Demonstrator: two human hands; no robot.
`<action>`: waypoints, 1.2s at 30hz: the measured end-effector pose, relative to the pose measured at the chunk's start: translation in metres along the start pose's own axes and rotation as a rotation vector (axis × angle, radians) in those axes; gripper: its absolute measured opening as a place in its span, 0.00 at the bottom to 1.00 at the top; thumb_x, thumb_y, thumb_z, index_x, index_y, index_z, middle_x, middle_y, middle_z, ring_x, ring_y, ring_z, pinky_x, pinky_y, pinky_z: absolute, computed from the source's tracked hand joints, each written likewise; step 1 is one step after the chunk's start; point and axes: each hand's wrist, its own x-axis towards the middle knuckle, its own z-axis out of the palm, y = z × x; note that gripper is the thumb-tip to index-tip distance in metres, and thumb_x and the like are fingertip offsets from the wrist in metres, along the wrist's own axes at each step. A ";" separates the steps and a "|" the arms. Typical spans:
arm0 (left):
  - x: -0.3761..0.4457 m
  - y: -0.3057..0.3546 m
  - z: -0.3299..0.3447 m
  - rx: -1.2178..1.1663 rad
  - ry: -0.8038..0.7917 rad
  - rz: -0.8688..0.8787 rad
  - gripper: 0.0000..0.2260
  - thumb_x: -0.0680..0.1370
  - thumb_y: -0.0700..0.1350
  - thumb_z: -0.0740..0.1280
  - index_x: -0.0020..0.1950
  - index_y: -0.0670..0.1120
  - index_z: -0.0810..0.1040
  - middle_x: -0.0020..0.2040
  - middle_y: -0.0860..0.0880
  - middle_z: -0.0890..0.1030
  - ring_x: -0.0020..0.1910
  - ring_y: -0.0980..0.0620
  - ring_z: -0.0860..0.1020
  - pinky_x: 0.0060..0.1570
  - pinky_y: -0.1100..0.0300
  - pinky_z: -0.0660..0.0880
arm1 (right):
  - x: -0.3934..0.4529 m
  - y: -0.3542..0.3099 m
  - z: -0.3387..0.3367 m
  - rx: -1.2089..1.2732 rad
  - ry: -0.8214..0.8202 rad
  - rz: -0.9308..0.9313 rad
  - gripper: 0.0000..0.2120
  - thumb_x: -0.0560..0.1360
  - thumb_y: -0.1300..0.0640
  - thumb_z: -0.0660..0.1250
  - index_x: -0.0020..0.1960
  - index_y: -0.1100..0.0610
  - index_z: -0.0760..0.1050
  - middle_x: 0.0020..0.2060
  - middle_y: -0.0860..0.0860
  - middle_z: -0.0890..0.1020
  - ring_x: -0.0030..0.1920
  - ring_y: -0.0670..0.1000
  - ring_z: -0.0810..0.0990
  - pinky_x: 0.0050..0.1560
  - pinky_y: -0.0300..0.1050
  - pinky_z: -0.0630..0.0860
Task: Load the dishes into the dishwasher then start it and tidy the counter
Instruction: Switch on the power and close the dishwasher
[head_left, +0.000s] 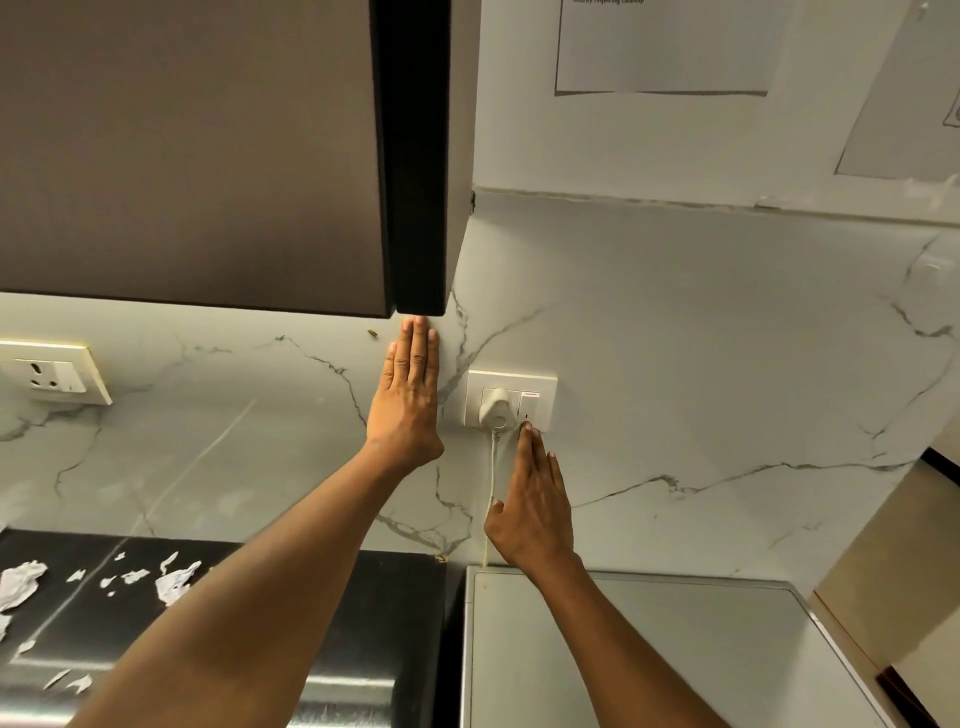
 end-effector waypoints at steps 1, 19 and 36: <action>-0.001 -0.001 -0.001 -0.003 -0.004 0.002 0.55 0.68 0.44 0.70 0.77 0.39 0.29 0.76 0.39 0.26 0.76 0.40 0.28 0.78 0.45 0.47 | -0.001 -0.001 0.001 0.003 -0.016 0.008 0.52 0.75 0.51 0.70 0.81 0.55 0.33 0.82 0.52 0.39 0.81 0.52 0.43 0.79 0.44 0.40; -0.136 0.006 0.017 -0.092 -0.301 0.139 0.50 0.73 0.47 0.68 0.79 0.44 0.32 0.78 0.45 0.30 0.78 0.47 0.32 0.79 0.50 0.41 | -0.137 -0.010 0.006 -0.055 -0.205 0.078 0.45 0.79 0.50 0.66 0.82 0.52 0.37 0.81 0.50 0.38 0.81 0.51 0.38 0.77 0.45 0.36; -0.383 0.100 0.058 -0.318 -0.623 0.084 0.45 0.76 0.43 0.64 0.79 0.45 0.31 0.78 0.47 0.28 0.77 0.49 0.30 0.75 0.53 0.35 | -0.328 0.013 0.004 -0.191 -0.417 0.182 0.40 0.82 0.47 0.61 0.82 0.53 0.38 0.82 0.51 0.40 0.81 0.52 0.38 0.77 0.47 0.35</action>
